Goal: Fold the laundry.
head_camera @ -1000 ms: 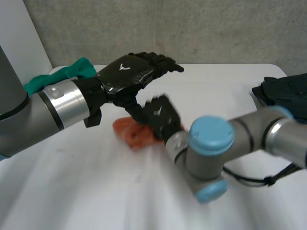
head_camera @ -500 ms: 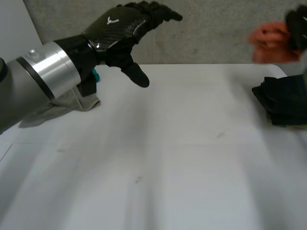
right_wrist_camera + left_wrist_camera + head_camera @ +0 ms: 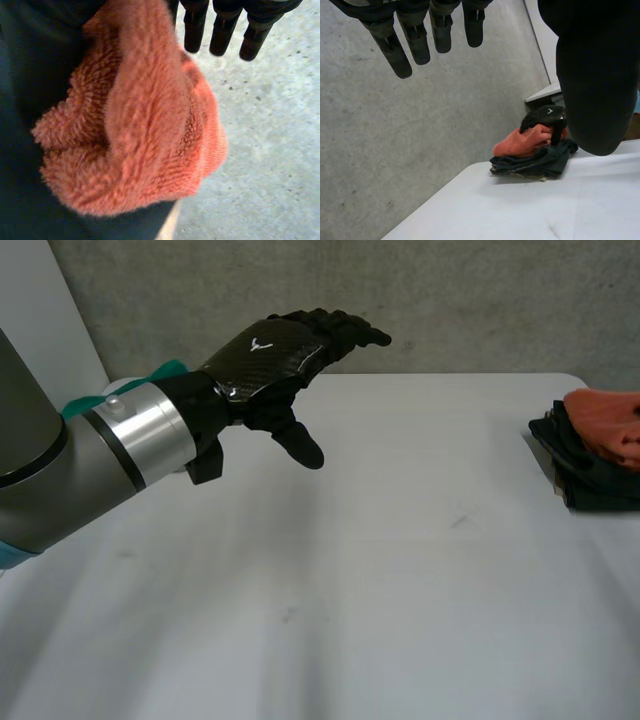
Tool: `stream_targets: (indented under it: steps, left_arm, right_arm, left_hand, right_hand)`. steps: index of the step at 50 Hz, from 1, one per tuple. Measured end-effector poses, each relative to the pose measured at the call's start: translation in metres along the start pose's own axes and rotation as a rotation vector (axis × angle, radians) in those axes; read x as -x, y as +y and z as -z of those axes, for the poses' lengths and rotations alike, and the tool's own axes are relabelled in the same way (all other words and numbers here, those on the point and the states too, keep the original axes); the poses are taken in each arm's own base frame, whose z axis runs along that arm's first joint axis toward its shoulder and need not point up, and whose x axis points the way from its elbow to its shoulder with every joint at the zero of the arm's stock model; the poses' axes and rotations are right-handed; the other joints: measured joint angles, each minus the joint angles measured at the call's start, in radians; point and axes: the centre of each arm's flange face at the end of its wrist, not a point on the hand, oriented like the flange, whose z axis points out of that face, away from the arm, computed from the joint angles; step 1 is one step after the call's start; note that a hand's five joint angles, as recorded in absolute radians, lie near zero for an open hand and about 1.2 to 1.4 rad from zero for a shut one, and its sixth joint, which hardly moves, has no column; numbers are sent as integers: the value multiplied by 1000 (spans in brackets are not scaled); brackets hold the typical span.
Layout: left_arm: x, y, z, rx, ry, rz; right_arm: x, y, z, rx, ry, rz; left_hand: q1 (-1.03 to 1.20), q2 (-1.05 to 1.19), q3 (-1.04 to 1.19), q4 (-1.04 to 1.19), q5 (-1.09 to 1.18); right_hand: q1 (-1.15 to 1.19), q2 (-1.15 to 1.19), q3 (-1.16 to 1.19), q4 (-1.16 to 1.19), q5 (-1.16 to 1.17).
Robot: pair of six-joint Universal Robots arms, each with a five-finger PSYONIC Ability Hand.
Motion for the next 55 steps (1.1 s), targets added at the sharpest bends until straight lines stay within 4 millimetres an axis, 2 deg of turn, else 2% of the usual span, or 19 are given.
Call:
stream_targets:
  steps: [11,19,22,24,27,30,31,35,39,40,42,43,44,45,46,47,48,49,55]
  left_arm:
    - [-12,-2,0,-2,26,6]
    - [-21,-2,-1,1,48,11]
    - [-22,-6,-2,-11,46,3]
    - [-19,-16,-3,-39,29,-11]
    - [-12,-37,-6,-97,-27,-26]
    - [5,-69,-6,-192,-142,-37]
    - [7,-72,-6,-204,-159,-38]
    - [50,-108,5,-316,-388,-70]
    - [112,-110,29,-306,-625,-145]
    - [134,-101,36,-268,-695,-177]
    - [154,-89,42,-216,-753,-212]
    - [174,-72,47,-149,-802,-250]
    - [180,-65,48,-125,-815,-261]
    - [200,-41,52,-39,-849,-302]
    - [204,-36,53,-23,-855,-310]
    - [219,-15,55,50,-873,-341]
    - [219,-15,55,50,-873,-341]
    - [247,29,62,180,-894,-395]
    - [297,123,73,354,-874,-492]
  right_arm:
    - [-35,-66,45,73,69,-105]
    - [-110,-101,94,262,395,-32]
    - [-134,-113,101,308,498,66]
    - [-153,-136,99,314,593,196]
    - [-152,-171,83,228,636,285]
    - [-121,-227,56,10,615,306]
    - [-116,-234,54,-17,608,303]
    - [-53,-300,45,-290,474,241]
    - [20,-324,50,-406,270,172]
    - [46,-326,54,-417,195,148]
    - [77,-324,59,-414,108,122]
    - [107,-319,67,-399,25,100]
    - [112,-318,68,-395,9,96]
    - [139,-311,77,-366,-68,80]
    - [149,-307,80,-353,-94,76]
    - [167,-297,87,-316,-145,69]
    - [167,-297,87,-316,-145,69]
    - [195,-274,99,-239,-219,66]
    - [229,-224,120,-62,-303,78]
  left_hand:
    - [0,0,0,0,0]
    - [0,0,0,0,0]
    - [0,0,0,0,0]
    - [0,0,0,0,0]
    - [0,0,0,0,0]
    - [0,0,0,0,0]
    - [0,0,0,0,0]
    - [0,0,0,0,0]
    - [0,0,0,0,0]
    - [0,0,0,0,0]
    - [0,0,0,0,0]
    - [0,0,0,0,0]
    - [0,0,0,0,0]
    - [0,0,0,0,0]
    - [0,0,0,0,0]
    - [0,0,0,0,0]
    - [0,0,0,0,0]
    - [0,0,0,0,0]
    - [0,0,0,0,0]
  right_hand:
    - [-43,-52,-65,-55,-108]
    - [-43,-52,-65,-55,-108]
    - [-43,-52,-65,-55,-108]
    - [-43,-52,-65,-55,-108]
    - [-43,-52,-65,-55,-108]
    - [-43,-52,-65,-55,-108]
    - [-43,-52,-65,-55,-108]
    - [-43,-52,-65,-55,-108]
    - [-43,-52,-65,-55,-108]
    - [-43,-52,-65,-55,-108]
    - [-43,-52,-65,-55,-108]
    - [-43,-52,-65,-55,-108]
    - [-43,-52,-65,-55,-108]
    - [-43,-52,-65,-55,-108]
    - [-43,-52,-65,-55,-108]
    - [-43,-52,-65,-55,-108]
    - [-43,-52,-65,-55,-108]
    - [-43,-52,-65,-55,-108]
    - [-43,-52,-65,-55,-108]
